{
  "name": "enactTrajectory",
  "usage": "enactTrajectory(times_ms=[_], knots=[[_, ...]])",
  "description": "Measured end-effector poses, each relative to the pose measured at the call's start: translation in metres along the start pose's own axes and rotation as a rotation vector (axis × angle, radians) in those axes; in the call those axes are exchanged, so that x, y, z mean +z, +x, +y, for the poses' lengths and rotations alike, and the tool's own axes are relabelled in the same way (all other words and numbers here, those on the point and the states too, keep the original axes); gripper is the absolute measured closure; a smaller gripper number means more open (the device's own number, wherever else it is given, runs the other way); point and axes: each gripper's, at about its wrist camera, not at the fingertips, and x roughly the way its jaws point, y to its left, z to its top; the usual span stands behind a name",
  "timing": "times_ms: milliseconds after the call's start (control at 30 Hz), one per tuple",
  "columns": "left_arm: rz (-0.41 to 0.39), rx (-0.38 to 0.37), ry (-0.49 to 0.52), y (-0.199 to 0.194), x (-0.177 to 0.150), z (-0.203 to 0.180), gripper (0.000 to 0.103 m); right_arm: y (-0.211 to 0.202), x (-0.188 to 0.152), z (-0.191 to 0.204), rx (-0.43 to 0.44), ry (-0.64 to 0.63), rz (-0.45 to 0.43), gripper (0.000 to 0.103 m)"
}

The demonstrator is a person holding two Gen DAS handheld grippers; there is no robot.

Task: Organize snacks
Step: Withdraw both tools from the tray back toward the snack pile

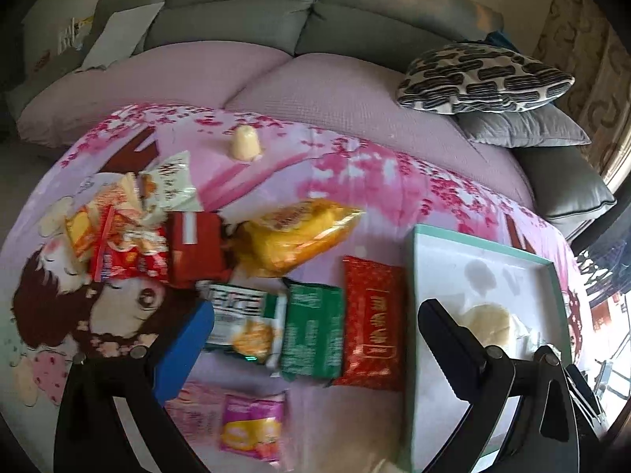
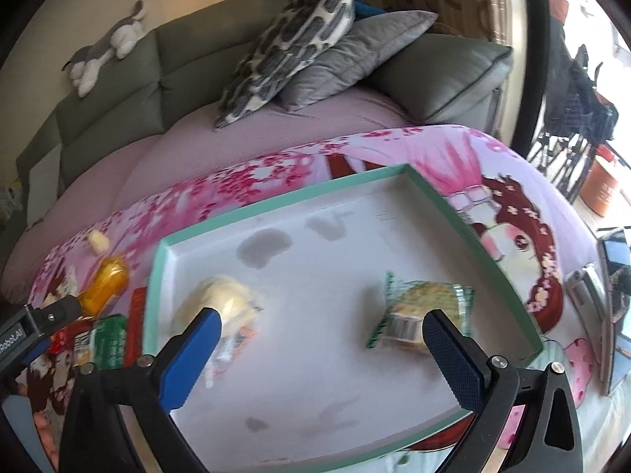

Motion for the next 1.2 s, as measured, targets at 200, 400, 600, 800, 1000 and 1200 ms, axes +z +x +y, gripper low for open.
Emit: enactTrajectory(times_ms=[200,400,600,800,1000,1200], knots=[[-0.018,0.086,-0.011,-0.011,0.000,0.034,0.000,-0.001,-0.006,0.036,0.082,-0.059,0.038,0.000],[-0.017,0.126,-0.075,-0.021,-0.001,0.072,0.000,-0.007,-0.017,0.077,0.165,-0.128,0.062,0.000],[-0.016,0.164,-0.126,-0.028,-0.008,0.101,0.000,-0.010,-0.032,0.108,0.238,-0.164,0.118,0.000],[0.013,0.151,-0.160,-0.027,-0.018,0.117,0.000,-0.010,-0.046,0.127,0.271,-0.184,0.169,0.000],[0.065,0.114,-0.147,-0.020,-0.029,0.116,0.000,-0.006,-0.055,0.134,0.247,-0.203,0.205,0.000],[0.116,0.077,-0.140,-0.011,-0.036,0.113,0.000,0.001,-0.063,0.135,0.220,-0.202,0.247,0.000]])
